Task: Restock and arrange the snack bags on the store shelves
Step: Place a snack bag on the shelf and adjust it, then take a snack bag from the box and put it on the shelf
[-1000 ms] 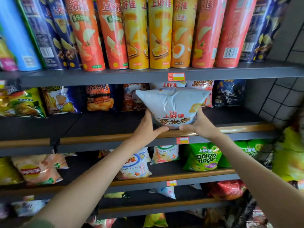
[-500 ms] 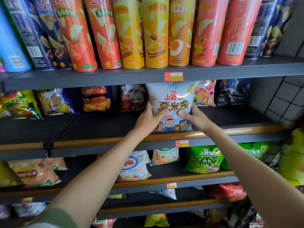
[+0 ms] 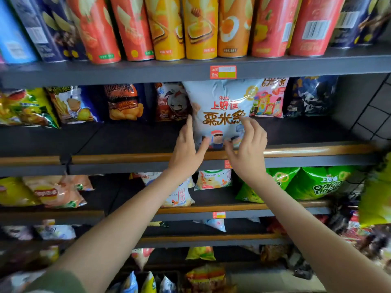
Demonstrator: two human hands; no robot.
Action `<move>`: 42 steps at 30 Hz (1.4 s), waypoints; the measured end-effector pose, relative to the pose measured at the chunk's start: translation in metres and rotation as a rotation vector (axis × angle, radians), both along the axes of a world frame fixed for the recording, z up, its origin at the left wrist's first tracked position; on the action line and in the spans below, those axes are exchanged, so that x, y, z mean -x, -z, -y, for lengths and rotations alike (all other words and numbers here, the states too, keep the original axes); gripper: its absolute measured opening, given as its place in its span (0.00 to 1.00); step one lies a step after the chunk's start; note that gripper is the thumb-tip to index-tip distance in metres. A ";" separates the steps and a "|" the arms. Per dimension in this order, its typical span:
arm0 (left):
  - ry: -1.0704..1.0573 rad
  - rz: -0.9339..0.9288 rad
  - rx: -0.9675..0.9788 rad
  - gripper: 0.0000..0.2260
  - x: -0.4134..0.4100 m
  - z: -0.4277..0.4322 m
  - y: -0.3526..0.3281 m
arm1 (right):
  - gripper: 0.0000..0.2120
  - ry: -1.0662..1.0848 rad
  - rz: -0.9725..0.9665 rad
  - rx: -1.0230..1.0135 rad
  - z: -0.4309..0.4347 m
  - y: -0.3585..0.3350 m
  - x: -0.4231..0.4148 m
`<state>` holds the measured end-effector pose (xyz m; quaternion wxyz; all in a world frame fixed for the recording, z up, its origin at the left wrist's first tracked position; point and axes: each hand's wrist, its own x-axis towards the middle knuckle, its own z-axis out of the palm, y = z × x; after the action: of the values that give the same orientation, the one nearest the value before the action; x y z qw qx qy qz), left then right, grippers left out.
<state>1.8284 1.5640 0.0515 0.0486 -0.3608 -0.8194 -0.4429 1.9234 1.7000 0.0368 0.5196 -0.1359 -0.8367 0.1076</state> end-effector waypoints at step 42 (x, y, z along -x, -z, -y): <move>-0.702 0.603 0.588 0.26 0.075 0.819 0.510 | 0.22 -0.712 1.305 -0.966 0.779 0.539 0.266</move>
<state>1.7537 0.7446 -0.4587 -0.1464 0.0791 -0.9573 -0.2363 1.6573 0.9209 -0.5026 -0.1247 0.3324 -0.9130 -0.2010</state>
